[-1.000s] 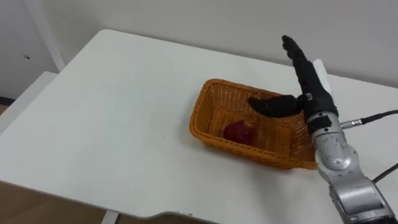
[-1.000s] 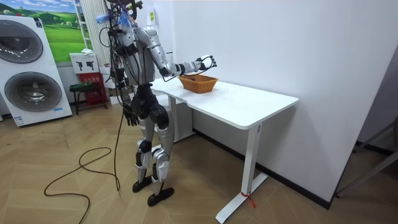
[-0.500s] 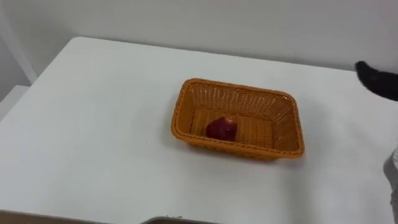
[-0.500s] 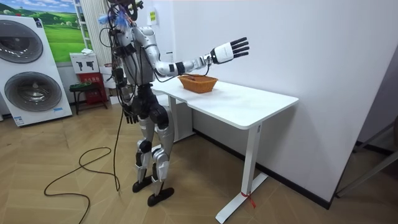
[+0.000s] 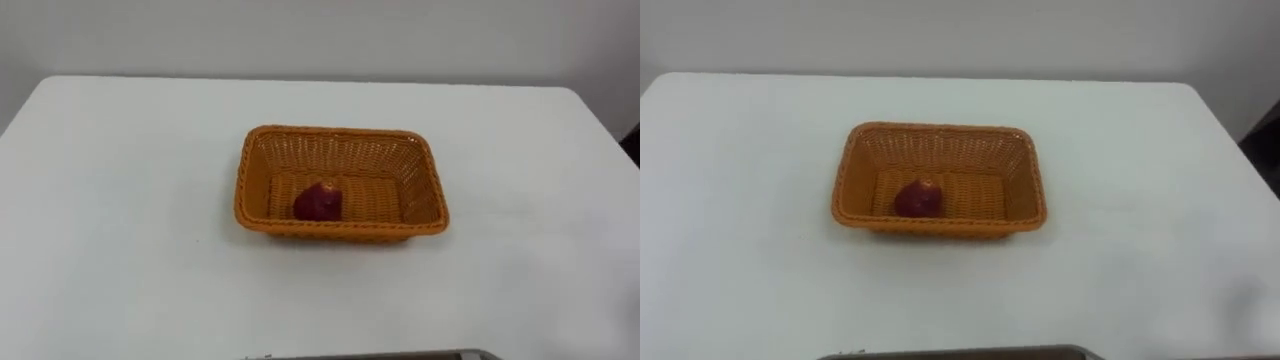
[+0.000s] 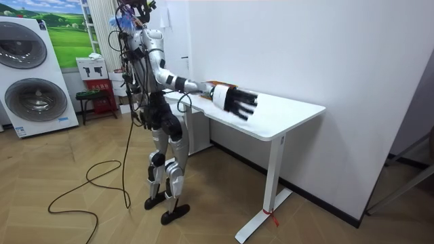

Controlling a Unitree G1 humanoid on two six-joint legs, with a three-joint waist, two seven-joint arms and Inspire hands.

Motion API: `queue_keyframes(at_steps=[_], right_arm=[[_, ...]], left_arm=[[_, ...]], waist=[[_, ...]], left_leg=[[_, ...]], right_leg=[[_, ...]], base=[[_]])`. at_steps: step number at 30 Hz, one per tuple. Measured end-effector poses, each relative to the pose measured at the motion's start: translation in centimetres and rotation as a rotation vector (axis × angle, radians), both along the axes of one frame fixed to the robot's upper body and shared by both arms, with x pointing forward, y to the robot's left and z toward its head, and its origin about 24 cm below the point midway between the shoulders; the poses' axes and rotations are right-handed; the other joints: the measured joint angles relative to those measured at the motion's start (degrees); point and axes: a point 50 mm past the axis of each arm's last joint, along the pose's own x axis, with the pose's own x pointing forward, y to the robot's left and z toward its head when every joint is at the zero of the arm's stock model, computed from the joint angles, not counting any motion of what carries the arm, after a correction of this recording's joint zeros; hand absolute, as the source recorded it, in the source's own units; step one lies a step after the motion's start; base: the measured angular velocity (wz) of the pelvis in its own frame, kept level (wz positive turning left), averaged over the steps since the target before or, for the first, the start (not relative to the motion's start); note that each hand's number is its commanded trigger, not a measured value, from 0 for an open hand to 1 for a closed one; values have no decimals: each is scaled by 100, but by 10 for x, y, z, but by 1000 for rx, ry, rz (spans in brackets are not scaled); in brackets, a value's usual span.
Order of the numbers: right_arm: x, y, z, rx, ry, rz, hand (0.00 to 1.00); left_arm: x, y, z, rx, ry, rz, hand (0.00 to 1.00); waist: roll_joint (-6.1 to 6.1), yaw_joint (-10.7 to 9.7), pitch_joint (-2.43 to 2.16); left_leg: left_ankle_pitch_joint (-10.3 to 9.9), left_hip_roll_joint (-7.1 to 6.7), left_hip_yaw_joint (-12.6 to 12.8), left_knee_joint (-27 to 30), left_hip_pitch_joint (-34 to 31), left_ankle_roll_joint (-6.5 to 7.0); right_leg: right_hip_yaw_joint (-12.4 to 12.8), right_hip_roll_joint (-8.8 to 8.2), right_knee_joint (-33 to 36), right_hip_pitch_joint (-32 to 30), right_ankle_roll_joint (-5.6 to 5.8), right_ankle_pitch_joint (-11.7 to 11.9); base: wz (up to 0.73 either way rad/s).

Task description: Pick and place apple

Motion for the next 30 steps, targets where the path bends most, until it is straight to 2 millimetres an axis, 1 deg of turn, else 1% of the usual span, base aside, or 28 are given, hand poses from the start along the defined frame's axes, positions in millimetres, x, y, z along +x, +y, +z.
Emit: queue_keyframes(at_steps=[1, 3, 4, 5, 6, 8, 11, 12, 14, 16, 18, 19, 20, 21, 22, 24, 26, 30], right_arm=[[-7, 3, -9, 38, 23, -16, 0], [-35, 19, -46, 214, 123, -74, 0], [-42, 24, -54, 253, 137, -91, 0], [-55, 34, -68, 333, 162, -126, 0], [-61, 39, -73, 370, 170, -141, 0], [-79, 56, -90, 479, 212, -157, 0], [-98, 71, -103, 569, 271, -160, 0], [-101, 73, -105, 583, 278, -152, 0], [-111, 85, -114, 650, 359, -77, 0], [-115, 97, -122, 726, 431, 4, 0], [-117, 106, -128, 789, 465, 68, 0], [-118, 112, -131, 825, 497, 116, 0], [-120, 117, -134, 855, 550, 184, 0], [-119, 121, -136, 875, 577, 239, 0], [-119, 123, -137, 880, 589, 268, 0], [-114, 129, -140, 903, 654, 397, 0], [-112, 133, -143, 928, 703, 474, 0], [-109, 139, -146, 965, 746, 574, 0]], left_arm=[[-1, 0, 0, 0, 3, 1, 0], [-7, -1, -1, 2, 24, 12, 0], [-8, -3, -1, 1, 28, 16, 0], [-9, -6, -2, -5, 31, 18, 0], [-9, -7, -3, -8, 31, 19, 0], [-10, -11, -4, -17, 36, 22, 0], [-11, -9, -3, -13, 35, 31, 0], [-11, -8, -3, -12, 37, 32, 0], [-13, -8, -3, -13, 42, 35, 0], [-13, -10, -4, -25, 44, 34, 0], [-13, -13, -5, -38, 50, 27, 0], [-12, -15, -6, -45, 51, 28, 0], [-12, -16, -7, -49, 56, 31, 0], [-13, -16, -8, -52, 68, 34, 0], [-14, -17, -8, -54, 73, 36, 0], [-15, -21, -10, -66, 77, 40, 0], [-15, -25, -12, -79, 86, 34, 0], [-14, -31, -14, -96, 93, 31, 0]], waist=[[7, 6, 1], [54, 20, 1], [74, 19, 3], [105, 23, -8], [124, 27, -12], [219, 18, -7], [234, 19, -2], [232, 19, 0], [205, 45, 11], [164, 62, 22], [156, 105, 21], [157, 167, 21], [168, 225, 21], [180, 246, 28], [191, 249, 23], [238, 275, 30], [273, 302, 31], [307, 338, 53]], left_leg=[[0, 1, -5, 0, -1, 0], [-2, 1, -3, -3, 8, 1], [-2, -1, -4, -3, 9, 2], [-3, -2, -2, -9, 16, 3], [-4, -2, -1, -9, 17, 5], [-5, -3, 13, -9, 17, 6], [-4, -5, 8, -7, 14, 4], [-4, -6, 9, -7, 15, 3], [-5, -13, 23, 7, 17, 4], [-7, -18, 23, 3, 13, 7], [-18, -18, 32, -1, 17, 19], [-23, -16, 61, -7, 28, 23], [-23, -11, 99, -14, 64, 23], [-23, -10, 103, -35, 110, 23], [-23, -9, 103, -44, 130, 23], [-23, -8, 122, -127, 195, 23], [-23, -8, 130, -139, 208, 23], [-25, -8, 132, -143, 224, 25]], right_leg=[[-2, -1, -1, 0, 0, 0], [42, 6, -1, 0, 0, 0], [50, 6, -1, 0, 0, 0], [56, 5, 4, 0, 0, 0], [55, 2, 9, -3, 0, 0], [71, 4, 10, -13, 0, -1], [70, 4, 3, -15, -11, -10], [72, 2, 0, -15, -11, -14], [115, 4, 11, -20, -2, -33], [138, 5, 2, -35, 3, -37], [162, 8, -3, -55, 7, -38], [198, 12, -2, -65, 9, -38], [223, 18, -3, -67, 12, -36], [221, 18, -8, -31, 12, -36], [224, 21, -7, -18, 12, -36], [223, 29, 3, 0, 12, -36], [219, 30, 6, 43, 13, -36], [206, 26, 3, 56, 14, -37]], base=[[0], [0], [0], [0], [0], [-4], [0], [0], [0], [0], [-6], [-15], [-15], [-10], [-5], [-6], [-2], [0]])
